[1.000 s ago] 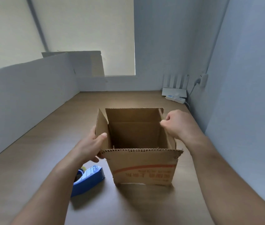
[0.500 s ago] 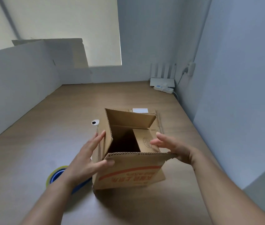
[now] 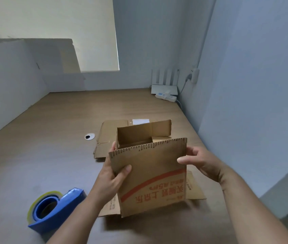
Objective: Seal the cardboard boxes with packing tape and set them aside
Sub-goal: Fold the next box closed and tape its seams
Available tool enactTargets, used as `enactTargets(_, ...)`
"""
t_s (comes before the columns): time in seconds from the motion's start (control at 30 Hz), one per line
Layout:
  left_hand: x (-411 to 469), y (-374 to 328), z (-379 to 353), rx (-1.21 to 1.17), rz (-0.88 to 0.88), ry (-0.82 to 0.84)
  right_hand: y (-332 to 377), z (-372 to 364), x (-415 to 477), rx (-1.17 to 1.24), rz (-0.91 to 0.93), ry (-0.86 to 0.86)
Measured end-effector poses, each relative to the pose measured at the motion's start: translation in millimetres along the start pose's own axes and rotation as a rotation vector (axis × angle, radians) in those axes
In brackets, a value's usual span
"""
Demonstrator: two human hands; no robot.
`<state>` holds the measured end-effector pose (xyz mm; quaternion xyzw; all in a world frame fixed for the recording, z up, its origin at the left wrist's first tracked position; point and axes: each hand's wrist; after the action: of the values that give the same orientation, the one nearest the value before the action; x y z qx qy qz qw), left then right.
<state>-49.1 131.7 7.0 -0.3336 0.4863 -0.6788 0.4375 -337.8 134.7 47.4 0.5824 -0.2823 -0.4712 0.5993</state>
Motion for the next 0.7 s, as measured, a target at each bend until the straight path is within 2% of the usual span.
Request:
enactTargets(0.1,3,-1,-1,-0.027,0.005,0.029,-7,2,6,-0.133,-0.108,-0.135)
enactTargets(0.17,5,1,3,0.111,-0.005,0.065,-11,4,4,-0.127,-0.153,-0.157)
enactTargets(0.27,5,7,1,0.294,-0.067,0.017,-14,7,-3,-0.092,-0.172,-0.142)
enactTargets(0.4,5,14,-11,0.341,-0.309,-0.217,-22,1,-8,-0.107,-0.172,-0.131)
enactTargets(0.47,4,13,-18,0.389,-0.363,-0.206,-22,-2,-8,-0.125,-0.172,-0.128)
enactTargets(0.57,-3,10,-21,0.361,-0.355,-0.213,-21,-9,-7,-0.143,-0.216,-0.120)
enactTargets(0.7,-15,16,-20,0.469,-0.432,-0.195,-24,-12,-5,-0.267,-0.283,-0.102)
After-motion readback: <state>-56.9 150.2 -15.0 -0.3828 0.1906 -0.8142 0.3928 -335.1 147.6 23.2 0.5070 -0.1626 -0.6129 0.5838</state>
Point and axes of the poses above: each hand's wrist, its own x-axis towards the middle knuckle, its own z-axis out of the back of the hand, y = z × x, and after that the axes turned 12 degrees about y, right-handed
